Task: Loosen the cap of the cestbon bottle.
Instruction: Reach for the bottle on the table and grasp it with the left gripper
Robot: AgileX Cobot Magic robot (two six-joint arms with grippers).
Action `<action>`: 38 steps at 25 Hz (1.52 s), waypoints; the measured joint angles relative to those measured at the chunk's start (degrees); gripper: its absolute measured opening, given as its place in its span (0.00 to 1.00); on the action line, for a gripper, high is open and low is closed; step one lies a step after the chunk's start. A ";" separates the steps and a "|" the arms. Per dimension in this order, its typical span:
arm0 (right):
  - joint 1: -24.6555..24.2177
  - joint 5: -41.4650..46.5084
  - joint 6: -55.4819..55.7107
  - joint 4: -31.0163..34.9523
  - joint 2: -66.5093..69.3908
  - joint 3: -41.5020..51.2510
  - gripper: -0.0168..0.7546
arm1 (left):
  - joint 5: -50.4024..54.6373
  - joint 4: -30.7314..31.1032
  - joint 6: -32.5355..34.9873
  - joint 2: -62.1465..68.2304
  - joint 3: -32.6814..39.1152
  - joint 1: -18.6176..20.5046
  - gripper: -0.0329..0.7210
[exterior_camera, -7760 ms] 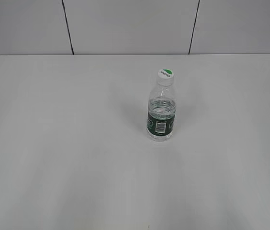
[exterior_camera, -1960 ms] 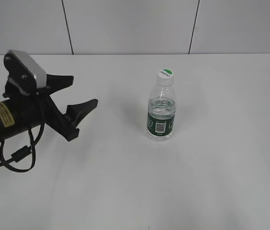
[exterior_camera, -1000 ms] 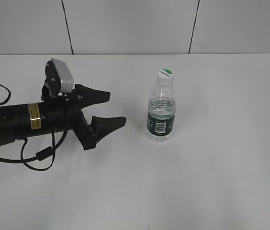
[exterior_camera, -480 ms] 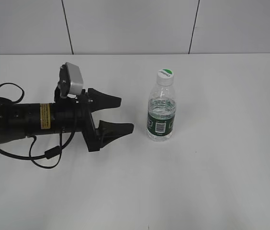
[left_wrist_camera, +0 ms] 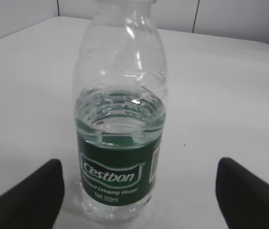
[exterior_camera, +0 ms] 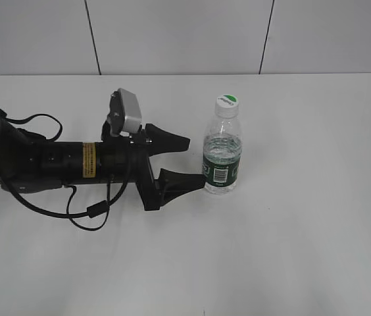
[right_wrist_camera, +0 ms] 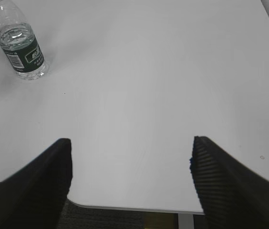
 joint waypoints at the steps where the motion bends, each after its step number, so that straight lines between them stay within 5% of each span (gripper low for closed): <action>1: 0.00 0.00 0.00 0.00 0.00 0.00 0.78 | 0.03 -0.05 -0.29 0.63 -0.52 -0.14 0.83; 38: 0.00 0.00 0.00 0.00 0.00 0.00 0.78 | 5.69 -8.31 -0.68 7.76 -10.18 -5.75 0.83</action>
